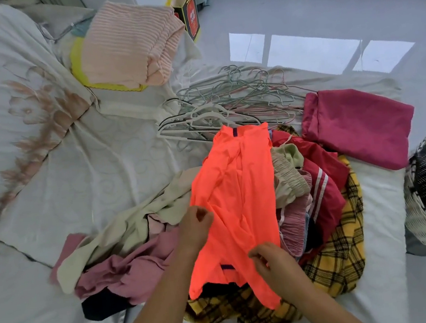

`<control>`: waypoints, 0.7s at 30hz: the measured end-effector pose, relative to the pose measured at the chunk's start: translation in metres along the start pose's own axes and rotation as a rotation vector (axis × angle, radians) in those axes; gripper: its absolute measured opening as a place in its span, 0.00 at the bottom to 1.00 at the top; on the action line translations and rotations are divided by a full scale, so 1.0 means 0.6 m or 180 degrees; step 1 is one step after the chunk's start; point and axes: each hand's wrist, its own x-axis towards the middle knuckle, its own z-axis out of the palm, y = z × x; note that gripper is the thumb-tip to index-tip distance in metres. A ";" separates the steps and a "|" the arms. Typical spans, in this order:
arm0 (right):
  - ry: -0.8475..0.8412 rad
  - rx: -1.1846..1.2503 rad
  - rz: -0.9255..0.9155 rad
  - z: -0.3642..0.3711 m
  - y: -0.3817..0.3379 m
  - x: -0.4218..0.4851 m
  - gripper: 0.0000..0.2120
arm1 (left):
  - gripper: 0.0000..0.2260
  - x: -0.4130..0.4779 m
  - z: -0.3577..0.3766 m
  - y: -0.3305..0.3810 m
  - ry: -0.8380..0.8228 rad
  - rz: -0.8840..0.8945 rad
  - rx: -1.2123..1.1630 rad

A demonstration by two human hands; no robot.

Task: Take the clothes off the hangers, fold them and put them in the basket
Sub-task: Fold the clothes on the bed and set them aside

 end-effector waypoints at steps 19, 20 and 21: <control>0.0539 0.1077 0.1214 0.007 0.016 0.067 0.11 | 0.09 0.252 -0.064 0.056 -0.0782 -0.1240 -0.2916; 0.0488 0.1118 0.1267 0.006 0.013 0.065 0.10 | 0.11 0.251 -0.088 0.047 -0.0800 -0.1124 -0.3330; 0.0442 0.1108 0.1296 0.005 0.011 0.064 0.10 | 0.11 0.247 -0.109 0.039 -0.0793 -0.0987 -0.3565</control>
